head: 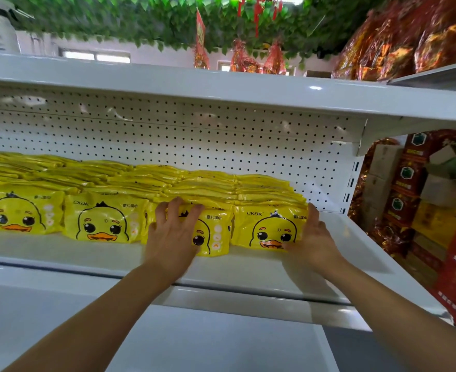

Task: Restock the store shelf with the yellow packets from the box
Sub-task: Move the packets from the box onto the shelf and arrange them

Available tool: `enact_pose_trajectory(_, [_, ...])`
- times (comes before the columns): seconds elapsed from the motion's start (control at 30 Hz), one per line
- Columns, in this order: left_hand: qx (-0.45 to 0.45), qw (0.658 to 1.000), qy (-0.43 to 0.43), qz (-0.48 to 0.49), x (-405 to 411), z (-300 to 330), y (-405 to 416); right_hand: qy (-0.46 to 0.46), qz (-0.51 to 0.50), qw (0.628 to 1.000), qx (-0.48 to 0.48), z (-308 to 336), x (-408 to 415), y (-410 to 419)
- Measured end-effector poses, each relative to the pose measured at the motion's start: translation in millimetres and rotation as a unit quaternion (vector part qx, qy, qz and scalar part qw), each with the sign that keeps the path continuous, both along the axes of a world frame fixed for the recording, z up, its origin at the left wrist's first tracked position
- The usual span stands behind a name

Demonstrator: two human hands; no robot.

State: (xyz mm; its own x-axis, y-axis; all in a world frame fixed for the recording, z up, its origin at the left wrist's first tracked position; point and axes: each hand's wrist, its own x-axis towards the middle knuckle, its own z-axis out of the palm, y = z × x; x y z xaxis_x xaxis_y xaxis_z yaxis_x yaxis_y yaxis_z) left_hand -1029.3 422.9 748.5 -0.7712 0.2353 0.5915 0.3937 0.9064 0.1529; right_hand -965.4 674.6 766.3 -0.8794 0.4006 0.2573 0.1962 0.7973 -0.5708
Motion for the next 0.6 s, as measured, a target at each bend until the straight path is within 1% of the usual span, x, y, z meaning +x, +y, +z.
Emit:
enact_pose_trajectory(0.1, [-0.012, 1.0, 0.011, 0.013, -3, 0, 4, 0.003, -0.003, 1.0, 0.005, -1, 0, 1])
enact_pose_trajectory(0.23, [-0.006, 1.0, -0.002, 0.019, -6, 2, 7, 0.001, -0.017, 1.0, 0.017, -2, -2, 1])
enact_pose_trajectory(0.37, [-0.001, 1.0, -0.008, 0.026, -5, 4, 9, -0.02, -0.047, 0.995, 0.086, -1, -3, -1])
enact_pose_trajectory(0.47, [-0.026, 0.999, -0.014, 0.045, 2, 7, 15, -0.017, -0.058, 0.991, 0.118, 1, -5, -1])
enact_pose_trajectory(0.53, [-0.056, 0.998, 0.007, 0.024, 10, 14, 25, -0.011, -0.057, 0.99, 0.125, -1, -7, -1])
enact_pose_trajectory(0.6, [-0.081, 0.996, 0.035, -0.024, 17, 22, 41, -0.013, -0.05, 0.991, 0.124, -1, -6, 2])
